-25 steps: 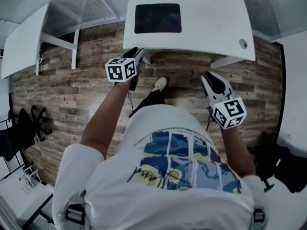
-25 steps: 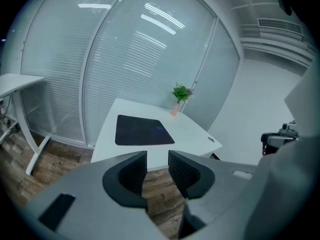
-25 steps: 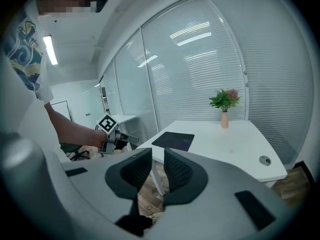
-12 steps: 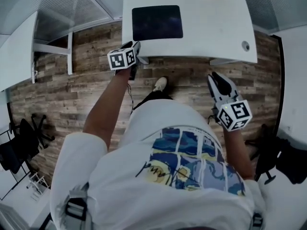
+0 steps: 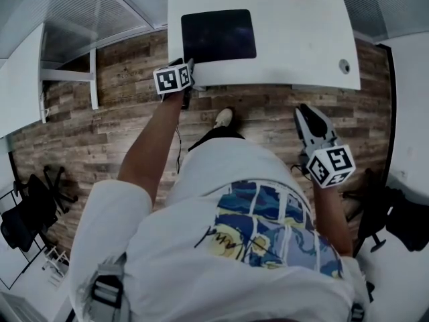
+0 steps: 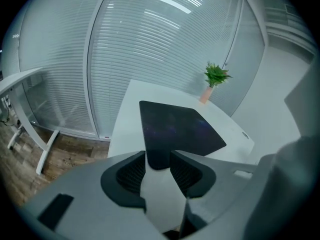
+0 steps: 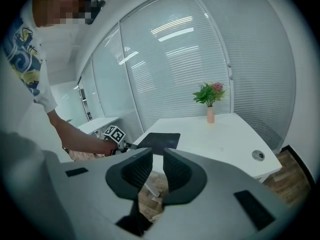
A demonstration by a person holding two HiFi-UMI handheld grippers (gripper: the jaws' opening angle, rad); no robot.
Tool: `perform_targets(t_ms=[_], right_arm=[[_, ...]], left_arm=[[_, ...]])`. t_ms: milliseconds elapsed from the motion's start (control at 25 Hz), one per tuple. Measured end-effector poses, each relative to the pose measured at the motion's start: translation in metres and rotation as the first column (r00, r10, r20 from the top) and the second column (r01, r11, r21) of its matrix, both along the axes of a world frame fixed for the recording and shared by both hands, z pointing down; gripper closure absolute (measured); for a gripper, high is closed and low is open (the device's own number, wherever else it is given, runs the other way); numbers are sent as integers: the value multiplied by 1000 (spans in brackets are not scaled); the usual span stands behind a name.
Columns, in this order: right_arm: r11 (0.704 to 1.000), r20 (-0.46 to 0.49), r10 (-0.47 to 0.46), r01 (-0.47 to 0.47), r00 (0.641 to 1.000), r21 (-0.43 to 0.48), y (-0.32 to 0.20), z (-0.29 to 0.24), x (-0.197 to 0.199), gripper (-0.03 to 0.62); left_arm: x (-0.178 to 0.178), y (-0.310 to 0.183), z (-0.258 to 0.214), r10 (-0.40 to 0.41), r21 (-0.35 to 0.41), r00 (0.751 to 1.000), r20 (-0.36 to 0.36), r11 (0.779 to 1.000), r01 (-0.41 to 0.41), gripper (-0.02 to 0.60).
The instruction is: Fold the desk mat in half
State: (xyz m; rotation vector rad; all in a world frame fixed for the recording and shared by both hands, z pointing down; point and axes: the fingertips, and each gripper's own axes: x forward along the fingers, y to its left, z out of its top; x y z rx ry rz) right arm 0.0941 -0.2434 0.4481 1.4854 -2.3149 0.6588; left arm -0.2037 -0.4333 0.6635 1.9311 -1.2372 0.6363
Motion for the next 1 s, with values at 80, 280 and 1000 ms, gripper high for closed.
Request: perform_targets(t_ms=[80, 280, 1000], right_arm=[[1000, -1, 9, -9, 1000, -5, -2, 1, 1, 530], [1000, 5, 21, -21, 1000, -14, -2, 4, 4, 531], [997, 11, 79, -79, 997, -27, 5, 7, 30, 546]], left_arm=[[-1, -3, 4, -9, -5, 1000, 5, 1000, 9, 445], [-4, -2, 5, -5, 5, 999, 44, 1000, 5, 446], [10, 0, 7, -27, -7, 990, 141, 1000, 29, 535]])
